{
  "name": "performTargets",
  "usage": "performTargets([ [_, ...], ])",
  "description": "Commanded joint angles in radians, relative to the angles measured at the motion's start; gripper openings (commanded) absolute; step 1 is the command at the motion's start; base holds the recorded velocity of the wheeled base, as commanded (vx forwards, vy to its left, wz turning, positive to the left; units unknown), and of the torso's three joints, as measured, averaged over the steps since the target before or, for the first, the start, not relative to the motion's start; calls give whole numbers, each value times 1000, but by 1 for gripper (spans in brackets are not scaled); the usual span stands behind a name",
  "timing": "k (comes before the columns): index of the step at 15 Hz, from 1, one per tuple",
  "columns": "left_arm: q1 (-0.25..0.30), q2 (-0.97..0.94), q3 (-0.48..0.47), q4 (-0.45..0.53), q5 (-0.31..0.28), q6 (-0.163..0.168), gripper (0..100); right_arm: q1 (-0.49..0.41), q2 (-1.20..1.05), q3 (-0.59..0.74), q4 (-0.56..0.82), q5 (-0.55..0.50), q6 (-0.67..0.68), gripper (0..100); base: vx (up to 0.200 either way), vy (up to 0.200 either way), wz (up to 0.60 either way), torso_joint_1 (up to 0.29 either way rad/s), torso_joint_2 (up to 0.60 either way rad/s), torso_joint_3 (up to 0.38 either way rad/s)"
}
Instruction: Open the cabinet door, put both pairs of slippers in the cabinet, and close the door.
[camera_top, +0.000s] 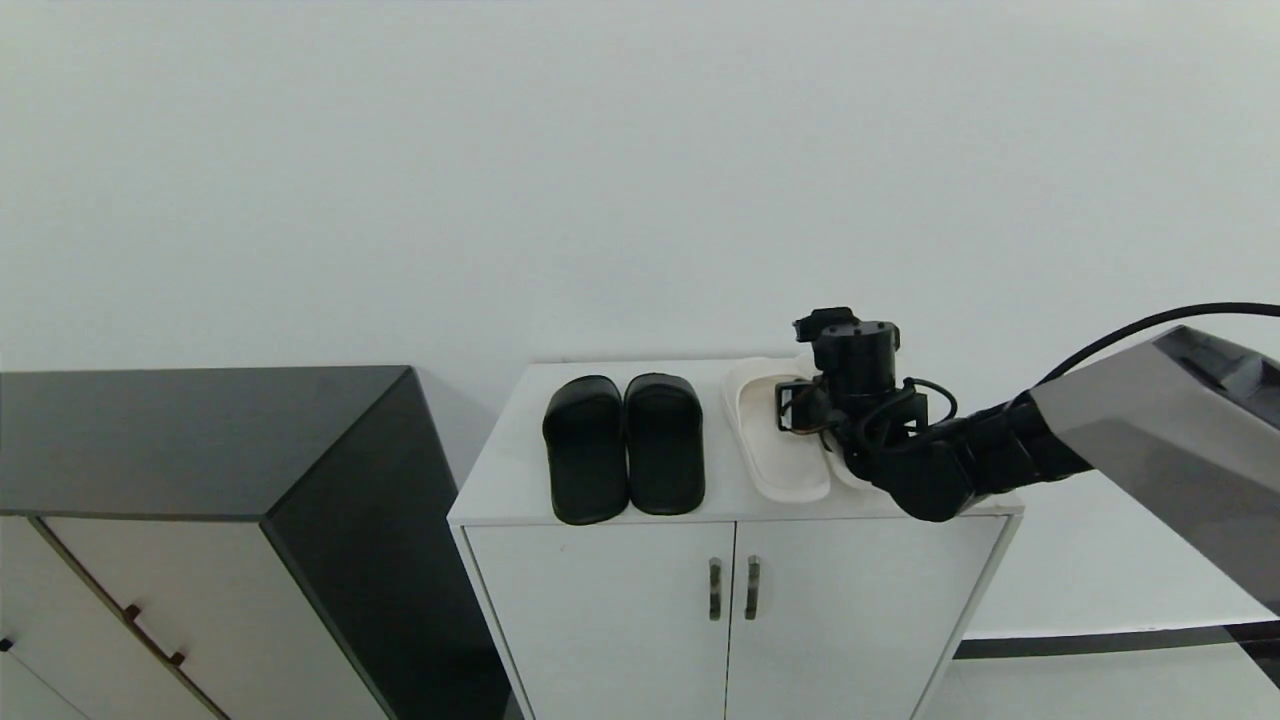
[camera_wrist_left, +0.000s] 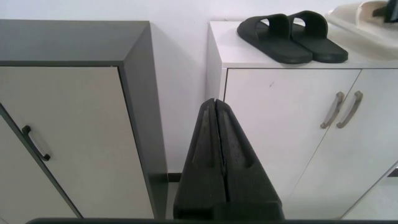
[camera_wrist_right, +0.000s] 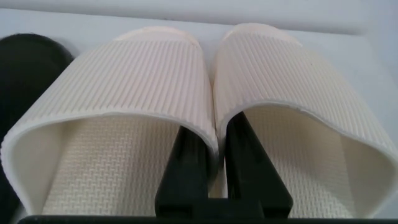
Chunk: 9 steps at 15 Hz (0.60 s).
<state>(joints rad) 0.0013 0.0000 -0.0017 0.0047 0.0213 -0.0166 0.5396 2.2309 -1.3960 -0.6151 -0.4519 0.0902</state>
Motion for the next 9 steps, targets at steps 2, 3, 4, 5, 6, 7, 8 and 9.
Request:
performTargets([
  [2,0,2,0,0,0,-2,0,40,-174,144,-2,-1,-3,0,0,0,0,0,0,0],
  [3,0,2,0,0,0,0,0,49,-198,183,-3,-1,-3,0,0,0,0,0,0,0],
  [4,0,2,0,0,0,0,0,76,-263,287,-3,-1,-1,0,0,0,0,0,0,0],
  [5,0,2,0,0,0,0,0,102,-309,361,-5,1,0,0,0,0,0,0,0,0],
  [6,0,0,0,0,0,0,0,125,-359,428,-5,2,0,0,0,0,0,0,0,0],
  [7,0,2,0,0,0,1,0,142,-390,469,-6,7,0,0,0,0,0,0,0,0],
  [8,0,0,0,0,0,1,0,171,-447,534,-9,18,5,0,0,0,0,0,0,0],
  [9,0,2,0,0,0,1,0,194,-487,584,-11,52,5,0,0,0,0,0,0,0],
])
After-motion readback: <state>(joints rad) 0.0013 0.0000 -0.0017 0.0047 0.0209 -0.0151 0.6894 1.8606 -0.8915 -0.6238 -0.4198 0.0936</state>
